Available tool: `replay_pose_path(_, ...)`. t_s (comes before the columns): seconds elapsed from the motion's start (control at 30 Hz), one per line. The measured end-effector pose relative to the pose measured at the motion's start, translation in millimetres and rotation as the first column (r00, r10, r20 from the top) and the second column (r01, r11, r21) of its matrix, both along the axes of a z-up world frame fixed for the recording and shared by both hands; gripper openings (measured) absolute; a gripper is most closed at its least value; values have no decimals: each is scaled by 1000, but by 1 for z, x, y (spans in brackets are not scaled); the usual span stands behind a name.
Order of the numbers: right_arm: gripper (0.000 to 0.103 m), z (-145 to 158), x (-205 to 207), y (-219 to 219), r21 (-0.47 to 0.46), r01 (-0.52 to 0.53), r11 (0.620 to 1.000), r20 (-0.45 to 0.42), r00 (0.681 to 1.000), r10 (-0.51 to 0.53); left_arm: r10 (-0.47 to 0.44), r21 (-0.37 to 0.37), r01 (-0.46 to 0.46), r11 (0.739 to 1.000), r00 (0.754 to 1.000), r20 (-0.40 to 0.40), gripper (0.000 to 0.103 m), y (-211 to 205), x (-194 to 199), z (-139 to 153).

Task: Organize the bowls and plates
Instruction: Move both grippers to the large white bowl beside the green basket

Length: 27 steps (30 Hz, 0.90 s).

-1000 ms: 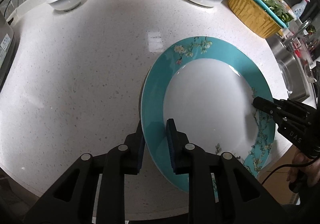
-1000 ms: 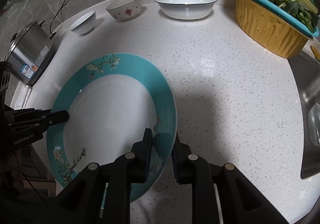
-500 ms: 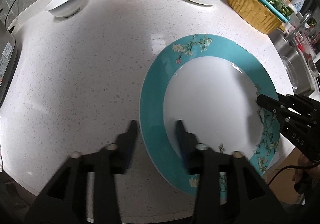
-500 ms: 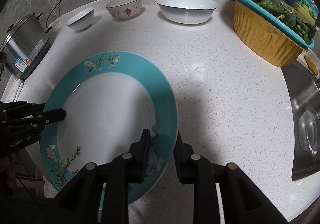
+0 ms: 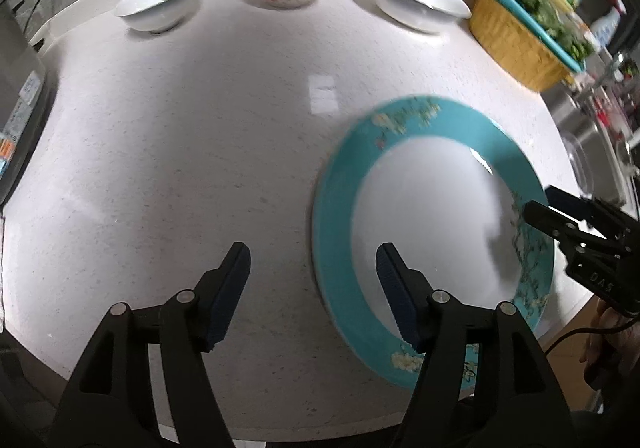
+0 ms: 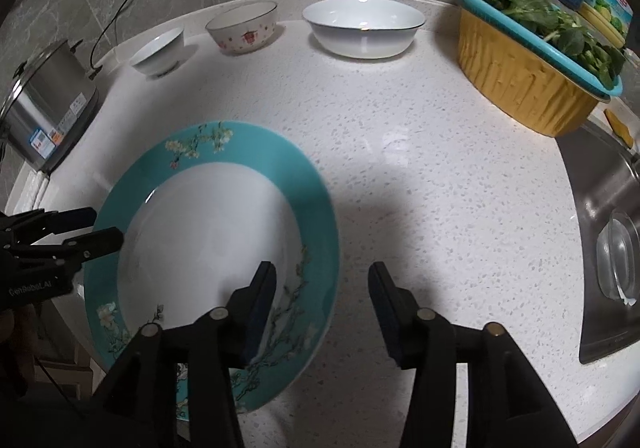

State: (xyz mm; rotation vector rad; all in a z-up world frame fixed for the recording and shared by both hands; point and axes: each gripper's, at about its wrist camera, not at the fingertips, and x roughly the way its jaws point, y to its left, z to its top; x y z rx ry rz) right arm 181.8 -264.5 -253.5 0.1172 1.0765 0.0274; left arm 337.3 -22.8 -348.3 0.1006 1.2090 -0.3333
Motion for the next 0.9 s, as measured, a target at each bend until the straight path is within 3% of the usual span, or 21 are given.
replay_pose_path(0.1, 64, 16, 0, -18, 37, 38, 999, 47, 998, -40, 64, -55, -63, 996, 998, 9, 65, 21, 16, 14)
replay_pose_path(0.13, 68, 24, 3, -26, 62, 46, 997, 68, 996, -50, 86, -82, -86, 993, 996, 3, 73, 28, 23, 19)
replay_pose_path(0.27, 80, 64, 22, -46, 131, 30, 991, 173, 984, -53, 166, -199, -159, 967, 986, 19, 91, 53, 51, 42)
replay_pose_path(0.3, 83, 74, 30, -48, 139, 24, 990, 198, 979, -51, 175, -214, -165, 963, 984, 27, 102, 57, 55, 47)
replay_pose_path(0.4, 85, 90, 53, -49, 150, 15, 989, 233, 971, -50, 192, -245, -167, 955, 978, 83, 103, 63, 70, 65)
replay_pose_path(0.5, 85, 98, 84, -45, 147, 40, 988, 204, 976, -70, 157, -264, -118, 957, 979, 132, 103, 62, 83, 76)
replay_pose_path(0.67, 85, 104, 119, -46, 121, 149, 981, 154, 974, -166, 30, -306, -12, 952, 998, 56, 103, 39, 131, 80)
replay_pose_path(0.9, 85, 105, 134, -65, 171, 259, 951, 150, 947, -285, -37, -257, 56, 965, 996, 79, 102, -8, 188, 83)
